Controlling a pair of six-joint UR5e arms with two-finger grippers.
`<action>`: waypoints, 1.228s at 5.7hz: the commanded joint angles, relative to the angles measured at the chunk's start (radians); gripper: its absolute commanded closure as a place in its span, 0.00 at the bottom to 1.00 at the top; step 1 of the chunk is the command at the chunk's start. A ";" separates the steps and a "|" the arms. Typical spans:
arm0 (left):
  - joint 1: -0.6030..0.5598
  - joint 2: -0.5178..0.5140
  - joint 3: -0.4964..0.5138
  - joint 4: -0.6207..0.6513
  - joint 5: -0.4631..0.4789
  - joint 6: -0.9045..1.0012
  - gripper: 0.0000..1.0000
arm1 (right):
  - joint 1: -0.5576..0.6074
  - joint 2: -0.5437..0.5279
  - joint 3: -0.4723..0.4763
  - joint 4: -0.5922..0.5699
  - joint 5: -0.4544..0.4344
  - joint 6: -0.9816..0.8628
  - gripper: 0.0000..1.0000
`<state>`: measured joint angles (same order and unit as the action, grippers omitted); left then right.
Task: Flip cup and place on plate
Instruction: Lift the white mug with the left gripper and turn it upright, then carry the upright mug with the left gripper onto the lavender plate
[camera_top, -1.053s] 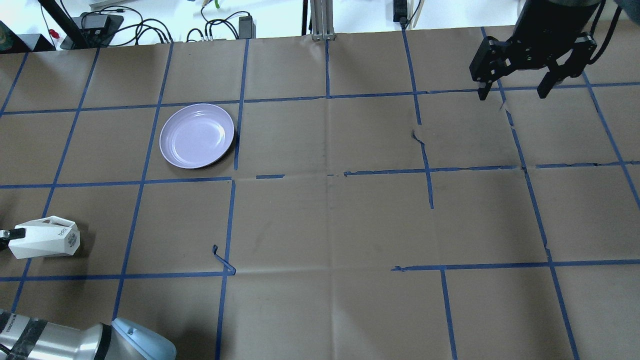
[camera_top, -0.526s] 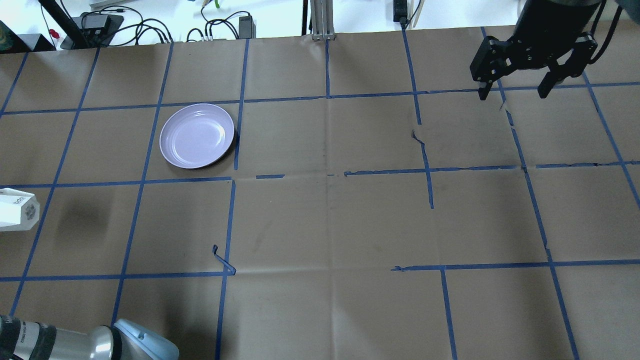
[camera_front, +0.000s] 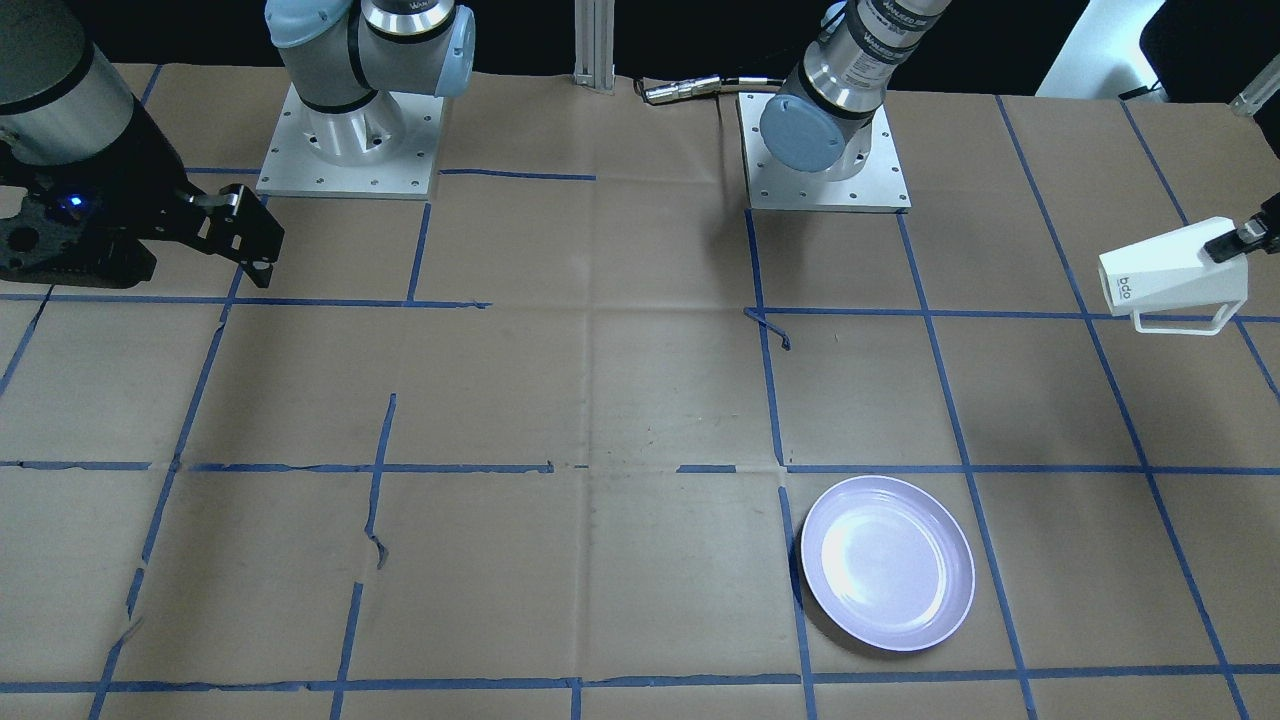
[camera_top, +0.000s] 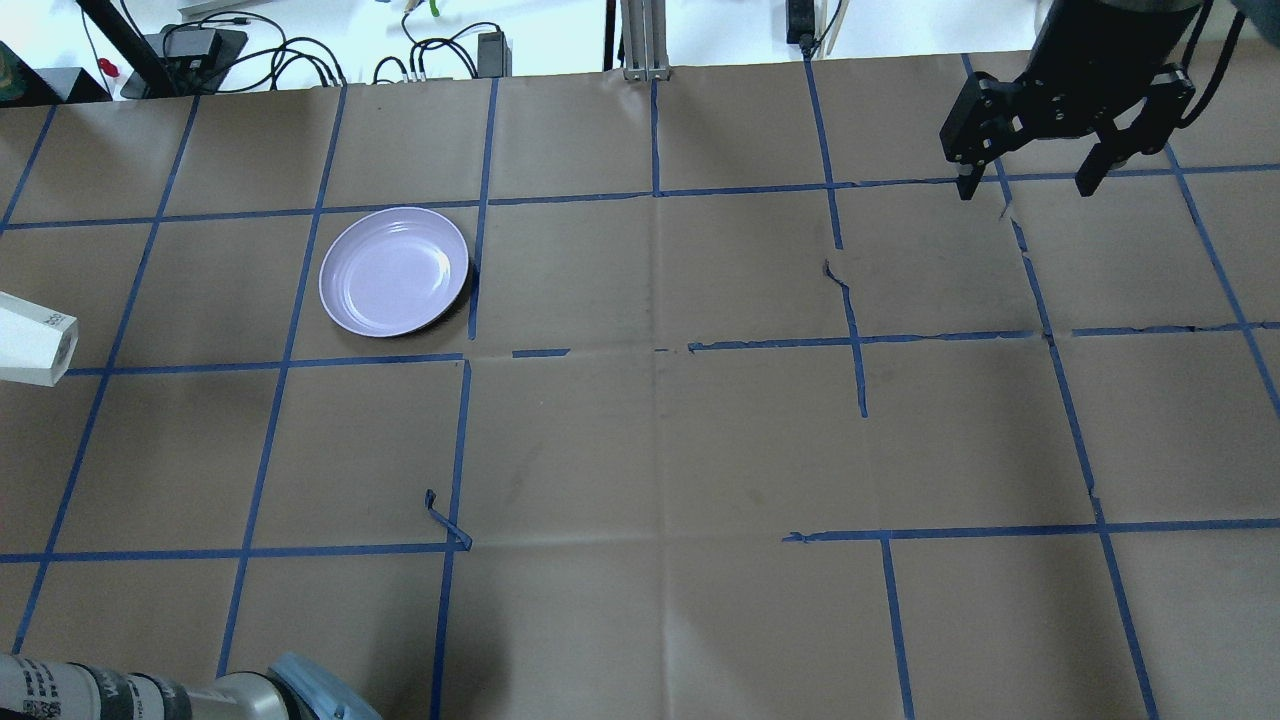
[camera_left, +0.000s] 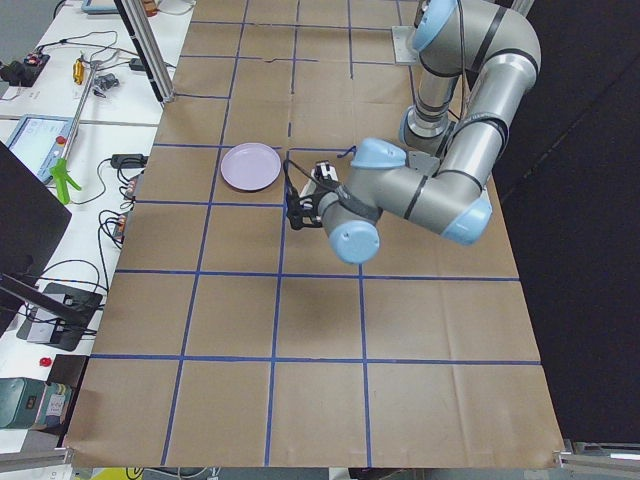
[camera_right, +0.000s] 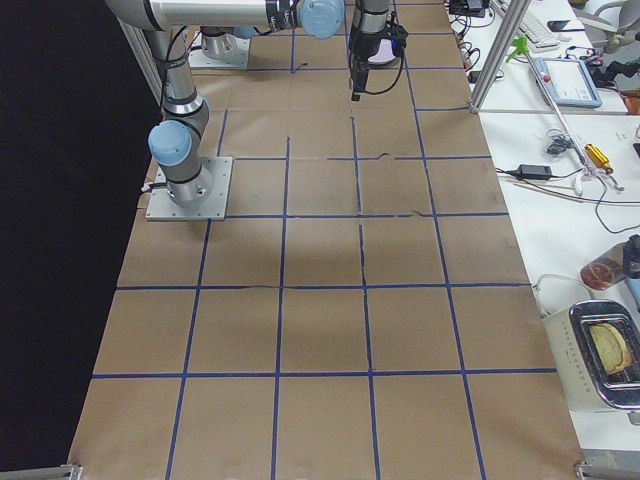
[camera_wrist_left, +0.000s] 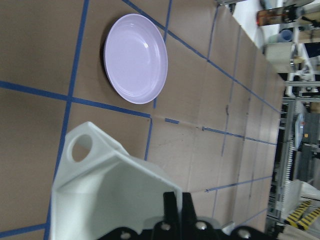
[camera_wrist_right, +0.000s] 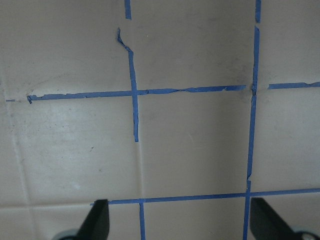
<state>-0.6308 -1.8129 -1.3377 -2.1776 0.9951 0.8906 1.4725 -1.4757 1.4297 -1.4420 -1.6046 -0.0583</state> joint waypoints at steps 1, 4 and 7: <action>-0.283 0.037 0.000 0.349 0.127 -0.355 1.00 | 0.000 0.000 0.000 0.002 0.000 0.000 0.00; -0.754 0.014 0.000 0.726 0.464 -0.672 1.00 | 0.000 0.000 0.000 0.000 0.000 0.000 0.00; -0.871 -0.070 -0.069 0.919 0.583 -0.691 1.00 | 0.002 0.000 0.000 0.000 0.000 0.000 0.00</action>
<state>-1.4887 -1.8506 -1.3714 -1.3172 1.5649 0.1919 1.4730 -1.4757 1.4296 -1.4420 -1.6046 -0.0583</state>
